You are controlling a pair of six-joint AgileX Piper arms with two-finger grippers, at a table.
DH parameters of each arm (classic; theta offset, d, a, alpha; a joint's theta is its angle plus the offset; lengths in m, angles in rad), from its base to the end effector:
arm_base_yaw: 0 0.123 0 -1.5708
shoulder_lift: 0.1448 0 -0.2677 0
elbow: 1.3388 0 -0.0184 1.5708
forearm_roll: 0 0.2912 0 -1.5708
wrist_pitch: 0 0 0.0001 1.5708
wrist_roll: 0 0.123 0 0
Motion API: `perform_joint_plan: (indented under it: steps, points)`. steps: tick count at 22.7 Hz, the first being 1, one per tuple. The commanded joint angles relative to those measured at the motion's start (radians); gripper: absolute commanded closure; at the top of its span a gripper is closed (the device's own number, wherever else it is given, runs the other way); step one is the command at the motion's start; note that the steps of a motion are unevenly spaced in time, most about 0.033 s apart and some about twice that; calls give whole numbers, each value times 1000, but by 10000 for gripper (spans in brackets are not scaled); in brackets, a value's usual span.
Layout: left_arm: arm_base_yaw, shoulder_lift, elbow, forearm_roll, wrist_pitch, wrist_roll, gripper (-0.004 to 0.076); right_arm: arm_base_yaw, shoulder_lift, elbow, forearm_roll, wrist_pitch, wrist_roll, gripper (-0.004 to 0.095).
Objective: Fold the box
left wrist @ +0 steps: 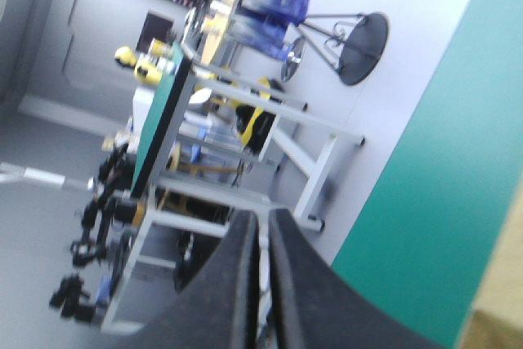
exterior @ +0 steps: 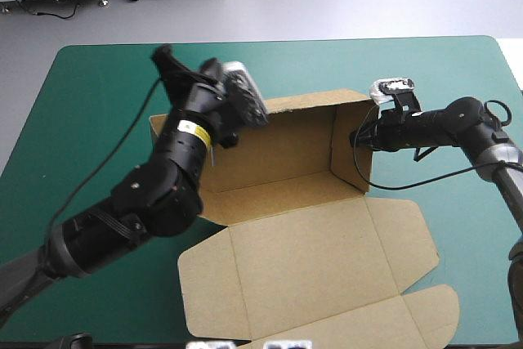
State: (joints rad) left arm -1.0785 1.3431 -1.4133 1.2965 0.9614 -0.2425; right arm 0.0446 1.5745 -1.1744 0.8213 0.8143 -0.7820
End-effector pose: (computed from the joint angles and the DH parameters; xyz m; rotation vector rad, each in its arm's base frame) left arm 0.2446 -0.2504 0.4376 0.9838 1.4410 0.6541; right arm 0.3805 0.0826 0.2316 -0.4563 2.3770 0.6537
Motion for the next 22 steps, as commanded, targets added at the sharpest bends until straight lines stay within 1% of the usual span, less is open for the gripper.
perform_joint_plan:
  steps: [1, 4, 7, 8, 9, 10, 11, 12, 13, 15, 16, 22]
  points:
    - [170, -68, -31, -11, -44, -28, 716, 0, -85, -22, -53, 69, 87, 915]
    - [357, -91, -31, -142, -132, -23, 716, 0, -106, -60, -148, 116, 175, 915]
    - [533, -96, -31, -321, -212, 23, 716, 0, -108, -132, -207, 187, 240, 915]
    - [651, -96, -31, -475, -257, 93, 716, 0, -108, -197, -244, 230, 289, 915]
    - [695, -96, -31, -557, -271, 137, 716, 0, -108, -225, -267, 248, 306, 915]
    - [797, -94, -31, -714, -293, 231, 716, 0, -96, -308, -338, 291, 354, 915]
    - [840, -92, -31, -771, -298, 266, 716, 0, -85, -340, -380, 317, 374, 915]
    - [909, -88, -31, -891, -296, 346, 716, 0, -48, -409, -440, 387, 416, 915]
    - [942, -81, -30, -954, -293, 393, 716, 0, -27, -438, -462, 427, 422, 915]
    - [995, -74, -30, -1058, -264, 481, 716, 0, 24, -490, -471, 437, 438, 915]
    - [1027, -67, -28, -1136, -216, 552, 716, 9, 67, -515, -452, 437, 438, 915]
    - [1055, -19, -26, -1285, -114, 647, 716, 85, 231, -534, -452, 433, 438, 915]
